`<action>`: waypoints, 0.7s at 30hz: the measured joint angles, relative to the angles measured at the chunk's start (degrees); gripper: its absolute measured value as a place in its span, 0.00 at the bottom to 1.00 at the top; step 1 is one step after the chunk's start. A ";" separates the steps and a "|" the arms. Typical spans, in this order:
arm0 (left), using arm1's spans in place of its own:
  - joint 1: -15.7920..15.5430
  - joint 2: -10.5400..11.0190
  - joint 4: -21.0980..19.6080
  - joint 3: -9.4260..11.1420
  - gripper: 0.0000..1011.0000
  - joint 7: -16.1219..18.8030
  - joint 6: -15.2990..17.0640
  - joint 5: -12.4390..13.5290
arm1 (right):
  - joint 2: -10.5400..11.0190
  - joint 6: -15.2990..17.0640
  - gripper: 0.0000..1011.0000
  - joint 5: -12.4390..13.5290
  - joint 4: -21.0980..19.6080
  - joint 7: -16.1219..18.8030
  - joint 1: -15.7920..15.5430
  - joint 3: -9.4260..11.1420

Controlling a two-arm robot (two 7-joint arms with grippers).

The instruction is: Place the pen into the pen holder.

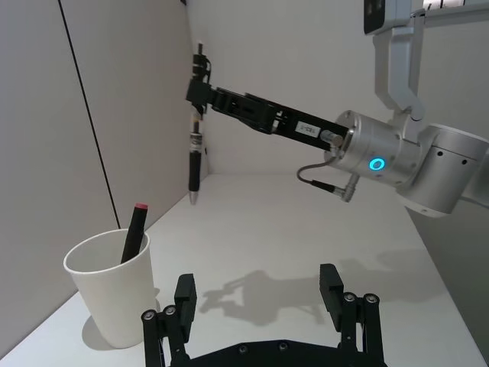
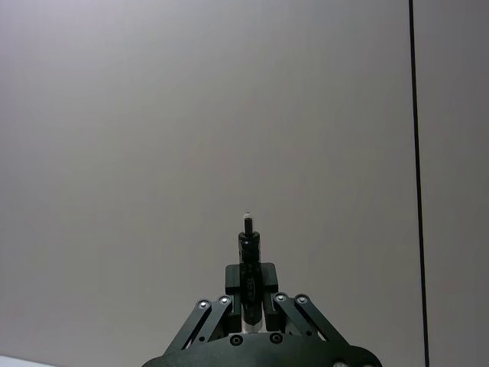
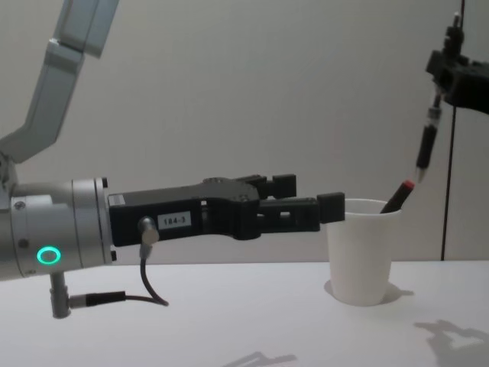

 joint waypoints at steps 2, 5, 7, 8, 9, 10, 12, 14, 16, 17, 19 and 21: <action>0.00 0.00 0.00 0.00 0.99 0.00 0.00 0.00 | -0.49 -0.38 0.15 -1.08 0.87 -0.10 0.83 -0.08; 0.00 0.00 0.00 0.00 0.99 0.00 0.00 0.00 | -1.52 -1.14 0.15 -3.05 2.81 -0.24 2.59 -0.30; 0.00 0.00 0.00 0.00 0.99 0.00 0.00 0.00 | -2.34 -1.77 0.15 -4.50 4.27 -0.34 3.95 -0.45; 0.00 0.00 0.00 0.00 0.99 0.00 0.00 0.00 | -2.48 -1.94 0.15 -4.92 4.77 -0.36 4.20 -0.50; 0.00 0.00 0.00 0.00 0.99 0.00 0.00 0.00 | -3.01 -2.31 0.15 -5.77 6.01 -0.41 5.12 -0.62; 0.00 0.00 0.00 0.00 0.99 0.00 0.00 0.00 | -3.25 -2.56 0.15 -6.27 6.52 -0.43 5.51 -0.68; 0.00 0.00 0.00 0.00 0.99 0.00 0.00 0.00 | -3.94 -3.10 0.15 -7.33 8.26 -0.49 6.68 -0.82; 0.00 0.00 0.00 0.00 0.99 0.00 0.00 0.00 | -4.48 -3.44 0.15 -8.01 9.56 -0.52 7.57 -0.94; 0.00 0.00 0.00 0.00 0.99 0.00 0.00 0.00 | -5.11 -3.89 0.15 -9.01 11.22 -0.60 8.63 -1.09; 0.00 0.00 0.00 0.00 0.99 0.00 0.00 0.00 | -5.33 -3.99 0.15 -9.28 11.78 -0.63 8.99 -1.14; 0.00 0.00 0.00 0.00 0.99 0.00 0.00 0.00 | -5.73 -4.14 0.15 -9.78 12.88 -0.70 9.67 -1.21; 0.00 0.00 0.00 0.00 0.99 0.00 0.00 0.00 | -6.45 -4.30 0.15 -10.49 14.67 -0.81 10.85 -1.37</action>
